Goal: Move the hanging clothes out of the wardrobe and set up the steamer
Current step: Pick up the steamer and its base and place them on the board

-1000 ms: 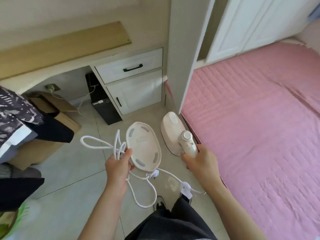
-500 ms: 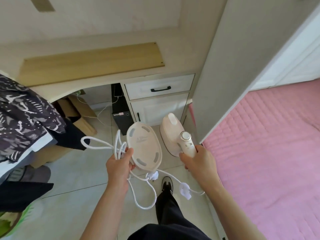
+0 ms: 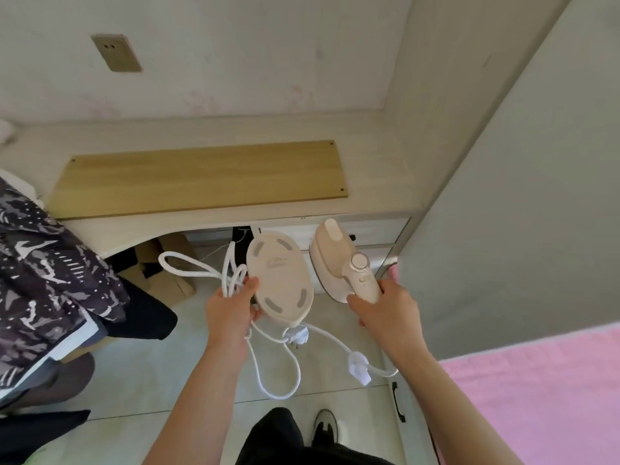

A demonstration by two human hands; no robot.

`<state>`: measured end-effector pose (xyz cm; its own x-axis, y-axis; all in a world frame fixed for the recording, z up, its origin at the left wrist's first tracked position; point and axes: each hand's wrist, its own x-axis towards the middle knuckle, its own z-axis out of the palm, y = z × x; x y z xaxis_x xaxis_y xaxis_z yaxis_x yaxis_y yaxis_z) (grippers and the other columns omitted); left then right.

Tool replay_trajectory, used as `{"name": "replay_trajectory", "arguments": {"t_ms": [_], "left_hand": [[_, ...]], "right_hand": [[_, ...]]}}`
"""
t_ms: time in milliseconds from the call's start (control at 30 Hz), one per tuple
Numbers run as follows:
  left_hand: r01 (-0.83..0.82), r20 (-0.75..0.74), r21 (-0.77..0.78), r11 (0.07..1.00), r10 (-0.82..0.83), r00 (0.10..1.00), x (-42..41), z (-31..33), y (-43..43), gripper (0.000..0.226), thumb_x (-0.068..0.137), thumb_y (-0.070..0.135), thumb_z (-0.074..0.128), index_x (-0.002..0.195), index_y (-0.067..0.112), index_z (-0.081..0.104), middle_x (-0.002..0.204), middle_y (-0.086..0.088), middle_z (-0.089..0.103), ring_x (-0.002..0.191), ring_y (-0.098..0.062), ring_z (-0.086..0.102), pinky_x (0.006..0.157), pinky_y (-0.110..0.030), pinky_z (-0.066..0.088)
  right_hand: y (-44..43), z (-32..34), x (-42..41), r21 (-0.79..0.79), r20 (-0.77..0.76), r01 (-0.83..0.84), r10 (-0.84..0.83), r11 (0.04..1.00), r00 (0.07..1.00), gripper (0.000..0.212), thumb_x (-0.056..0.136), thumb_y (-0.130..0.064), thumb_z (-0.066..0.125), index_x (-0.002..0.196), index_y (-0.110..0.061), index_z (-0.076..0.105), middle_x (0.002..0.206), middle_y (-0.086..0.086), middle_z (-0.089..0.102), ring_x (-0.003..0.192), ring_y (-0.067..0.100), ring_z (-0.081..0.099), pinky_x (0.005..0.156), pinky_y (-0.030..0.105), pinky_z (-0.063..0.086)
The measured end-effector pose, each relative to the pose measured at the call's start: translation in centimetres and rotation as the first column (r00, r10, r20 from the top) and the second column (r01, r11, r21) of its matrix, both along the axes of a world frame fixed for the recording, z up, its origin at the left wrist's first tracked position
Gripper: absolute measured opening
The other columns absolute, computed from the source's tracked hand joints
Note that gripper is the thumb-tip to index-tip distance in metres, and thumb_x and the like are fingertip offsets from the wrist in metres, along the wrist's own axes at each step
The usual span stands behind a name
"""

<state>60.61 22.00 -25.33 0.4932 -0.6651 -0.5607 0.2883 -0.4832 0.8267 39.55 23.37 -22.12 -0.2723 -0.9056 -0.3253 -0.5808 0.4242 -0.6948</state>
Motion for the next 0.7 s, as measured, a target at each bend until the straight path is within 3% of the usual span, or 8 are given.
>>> {"name": "replay_trajectory", "arguments": {"t_ms": [200, 400, 500, 700], "left_hand": [[0.069, 0.028, 0.008, 0.998, -0.069, 0.997, 2.1, -0.3, -7.9, 0.015, 0.083, 0.014, 0.071, 0.090, 0.002, 0.066, 0.053, -0.006, 0.045, 0.036, -0.012, 0.036, 0.042, -0.026, 0.037], [0.130, 0.021, 0.045, 0.990, -0.132, 0.991, 4.9, -0.7, -16.6, 0.013, 0.082, 0.011, 0.072, 0.079, 0.005, 0.061, 0.055, -0.008, 0.048, 0.036, -0.012, 0.037, 0.042, -0.026, 0.044], [0.171, 0.009, 0.060, 0.984, -0.171, 0.985, 6.1, -0.8, -20.2, 0.016, 0.081, 0.012, 0.074, 0.085, 0.002, 0.062, 0.060, -0.009, 0.048, 0.040, -0.015, 0.036, 0.037, -0.021, 0.041], [0.231, -0.023, 0.099, 0.968, -0.230, 0.973, 6.9, -1.9, -26.1, 0.023, 0.079, 0.015, 0.075, 0.094, 0.001, 0.064, 0.057, -0.006, 0.048, 0.035, -0.012, 0.036, 0.043, -0.026, 0.038]], "right_hand": [[-6.8, -0.1, 2.1, 0.012, 0.024, 0.017, -0.017, 1.000, 1.000, 0.020, 0.075, -0.032, 0.066, 0.080, -0.016, 0.055, 0.073, 0.003, 0.065, 0.070, 0.022, 0.067, 0.063, 0.033, 0.051], [-13.5, 0.0, 5.0, 0.002, 0.000, 0.079, -0.079, 0.997, 0.997, 0.020, 0.074, -0.031, 0.066, 0.080, -0.014, 0.056, 0.071, 0.006, 0.067, 0.071, 0.022, 0.066, 0.059, 0.031, 0.047], [-16.4, 0.1, 6.2, 0.017, 0.004, 0.130, -0.130, 0.991, 0.991, 0.020, 0.073, -0.031, 0.066, 0.077, -0.015, 0.055, 0.069, 0.005, 0.067, 0.068, 0.022, 0.067, 0.061, 0.033, 0.051], [-20.6, 0.0, 7.5, 0.020, 0.007, 0.184, -0.184, 0.983, 0.983, 0.018, 0.072, -0.028, 0.068, 0.076, -0.015, 0.056, 0.066, 0.002, 0.066, 0.065, 0.021, 0.068, 0.058, 0.031, 0.050]]}}
